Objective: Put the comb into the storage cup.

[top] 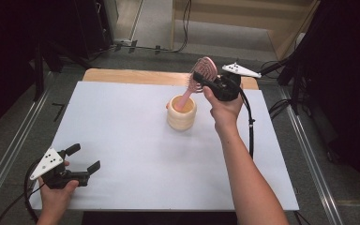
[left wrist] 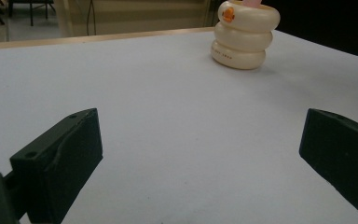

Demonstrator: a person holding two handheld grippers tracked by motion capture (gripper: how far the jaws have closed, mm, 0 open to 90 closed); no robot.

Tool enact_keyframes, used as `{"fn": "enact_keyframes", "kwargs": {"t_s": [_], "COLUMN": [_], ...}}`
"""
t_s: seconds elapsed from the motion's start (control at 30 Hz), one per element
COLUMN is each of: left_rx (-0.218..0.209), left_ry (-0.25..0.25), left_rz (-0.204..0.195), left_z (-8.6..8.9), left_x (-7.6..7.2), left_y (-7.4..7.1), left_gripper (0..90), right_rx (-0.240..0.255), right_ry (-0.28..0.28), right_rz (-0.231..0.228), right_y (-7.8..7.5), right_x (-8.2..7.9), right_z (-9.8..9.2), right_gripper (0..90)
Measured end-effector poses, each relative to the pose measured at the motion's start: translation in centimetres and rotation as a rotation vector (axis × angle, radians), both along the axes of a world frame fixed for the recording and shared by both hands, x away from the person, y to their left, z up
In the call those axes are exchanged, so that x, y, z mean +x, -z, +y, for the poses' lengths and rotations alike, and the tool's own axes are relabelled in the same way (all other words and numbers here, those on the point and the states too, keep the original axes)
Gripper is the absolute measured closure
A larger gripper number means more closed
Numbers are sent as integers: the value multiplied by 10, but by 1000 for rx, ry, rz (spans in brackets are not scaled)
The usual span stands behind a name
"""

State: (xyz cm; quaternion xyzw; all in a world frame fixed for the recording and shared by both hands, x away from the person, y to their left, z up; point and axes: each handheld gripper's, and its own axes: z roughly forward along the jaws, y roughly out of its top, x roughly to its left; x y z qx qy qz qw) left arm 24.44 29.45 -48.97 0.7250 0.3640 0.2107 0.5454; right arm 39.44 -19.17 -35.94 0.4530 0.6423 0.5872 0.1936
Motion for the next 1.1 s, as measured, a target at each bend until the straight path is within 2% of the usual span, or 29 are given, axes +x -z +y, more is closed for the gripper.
{"fn": "enact_keyframes", "kwargs": {"t_s": [0.17,0.47,0.73,1.0,1.1], "left_rx": [-3,-3,-7,-7,-8], "left_ry": [2,2,0,0,1], "left_rz": [0,-2,-3,-5,-5], "left_z": [0,0,1,1,0], "left_x": [0,0,0,0,0], "left_y": [0,0,0,0,0], "left_gripper": [0,0,0,0,0], "right_rx": [-22,-19,-6,8,28], "right_ry": [7,17,24,30,25], "right_rz": [20,49,85,102,115], "right_y": [11,26,45,57,63], "right_x": [4,8,11,12,12], "right_z": [2,2,4,6,7], "right_gripper": [620,620,620,620,620]}}
